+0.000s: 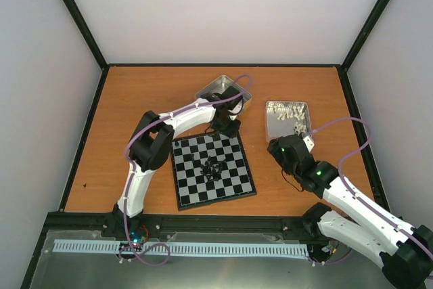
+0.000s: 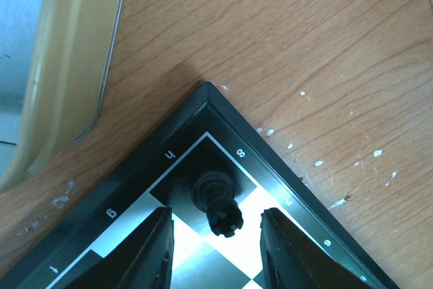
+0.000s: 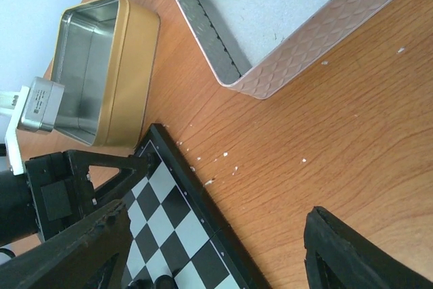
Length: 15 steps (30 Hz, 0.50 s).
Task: Set up the chess pieces on the board
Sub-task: Place the chess piece on the chessboard.
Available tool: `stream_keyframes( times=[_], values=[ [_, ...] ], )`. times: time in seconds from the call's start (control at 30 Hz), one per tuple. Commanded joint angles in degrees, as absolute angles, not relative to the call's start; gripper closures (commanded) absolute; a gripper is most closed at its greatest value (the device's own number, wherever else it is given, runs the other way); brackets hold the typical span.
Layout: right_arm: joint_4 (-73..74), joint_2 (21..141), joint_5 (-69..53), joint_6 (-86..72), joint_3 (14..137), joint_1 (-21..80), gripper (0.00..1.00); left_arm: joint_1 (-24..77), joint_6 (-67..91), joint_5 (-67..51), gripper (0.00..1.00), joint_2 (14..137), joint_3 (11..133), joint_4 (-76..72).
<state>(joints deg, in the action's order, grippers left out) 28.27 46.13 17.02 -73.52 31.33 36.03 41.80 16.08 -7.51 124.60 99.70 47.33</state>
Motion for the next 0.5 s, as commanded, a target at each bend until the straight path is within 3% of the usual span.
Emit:
stream_keyframes(
  times=[0.0,0.2,0.47],
  values=[
    [27.7,46.3,17.5,-73.7,30.9,35.7,0.3,42.0,15.1,-9.4,0.61,121.1,101.9,47.8],
    [24.0,48.8,13.2,-64.6,32.2,35.7,0.3,41.8,14.6,-10.3,0.56,111.4,95.6,44.2],
    [21.9,59.3,0.1,-50.7,37.5,36.1,0.34,38.7,16.6,-5.4,0.55,92.9,71.1,28.8]
  ],
)
